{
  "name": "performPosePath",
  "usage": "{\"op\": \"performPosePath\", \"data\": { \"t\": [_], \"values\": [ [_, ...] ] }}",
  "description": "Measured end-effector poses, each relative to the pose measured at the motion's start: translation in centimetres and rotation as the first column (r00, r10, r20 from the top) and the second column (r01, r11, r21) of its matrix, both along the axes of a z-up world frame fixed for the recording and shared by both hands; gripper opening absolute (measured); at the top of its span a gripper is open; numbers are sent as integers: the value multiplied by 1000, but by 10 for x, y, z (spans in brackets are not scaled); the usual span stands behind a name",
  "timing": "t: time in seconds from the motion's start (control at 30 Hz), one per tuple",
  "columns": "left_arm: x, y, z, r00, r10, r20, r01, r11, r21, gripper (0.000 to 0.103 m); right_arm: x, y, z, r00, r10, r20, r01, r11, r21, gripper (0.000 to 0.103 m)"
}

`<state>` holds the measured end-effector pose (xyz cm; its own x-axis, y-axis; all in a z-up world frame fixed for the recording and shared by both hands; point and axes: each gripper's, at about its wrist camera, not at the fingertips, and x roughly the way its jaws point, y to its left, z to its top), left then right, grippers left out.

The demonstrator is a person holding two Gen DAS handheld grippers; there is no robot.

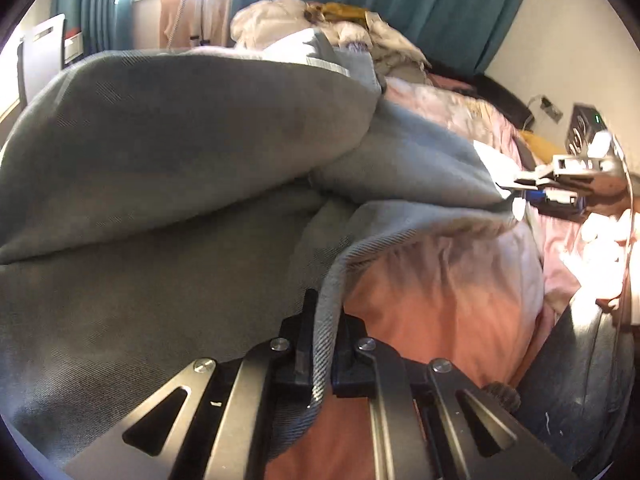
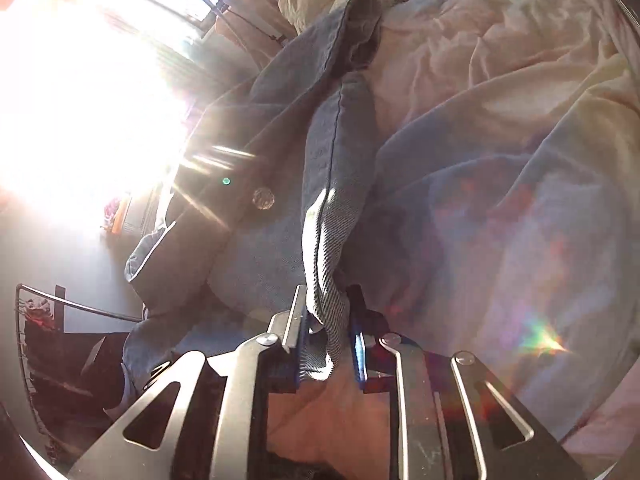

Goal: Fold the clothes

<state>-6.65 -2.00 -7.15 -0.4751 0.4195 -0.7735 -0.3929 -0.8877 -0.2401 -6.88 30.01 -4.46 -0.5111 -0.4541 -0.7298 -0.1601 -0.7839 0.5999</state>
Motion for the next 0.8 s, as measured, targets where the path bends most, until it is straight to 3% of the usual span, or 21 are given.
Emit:
{"op": "performPosePath", "data": {
  "t": [0.07, 0.1, 0.23, 0.33, 0.47, 0.67, 0.8],
  "values": [
    [-4, -1, 5, 1000, 20, -10, -20, 1000, 22, 11, 2, 11, 6, 999, -47, -25, 48, 999, 22, 43],
    [-6, -1, 7, 1000, 22, -13, -22, 999, 31, 13, 0, 16, 8, 997, -66, -33, 67, 997, 34, 44],
    [-25, -5, 3, 1000, -2, 9, 2, 1000, 30, 13, -34, 18, 18, 995, -72, -63, 77, 995, 71, 44],
    [-29, 1, 2, 999, -28, 33, 28, 1000, 10, 13, -76, 19, 13, 997, -38, -70, 40, 999, 14, 44],
    [-38, 3, -6, 995, -57, 77, 54, 998, 30, 13, -133, 3, -3, 996, 52, -72, -42, 991, 127, 44],
    [-56, 14, -7, 993, -82, 80, 77, 995, 63, 13, -189, 1, -43, 997, 78, -7, -78, 996, 46, 44],
    [-65, 27, -15, 987, -130, 97, 124, 990, 67, 13, -201, 6, -56, 996, 90, -10, -89, 995, 37, 44]
  ]
}}
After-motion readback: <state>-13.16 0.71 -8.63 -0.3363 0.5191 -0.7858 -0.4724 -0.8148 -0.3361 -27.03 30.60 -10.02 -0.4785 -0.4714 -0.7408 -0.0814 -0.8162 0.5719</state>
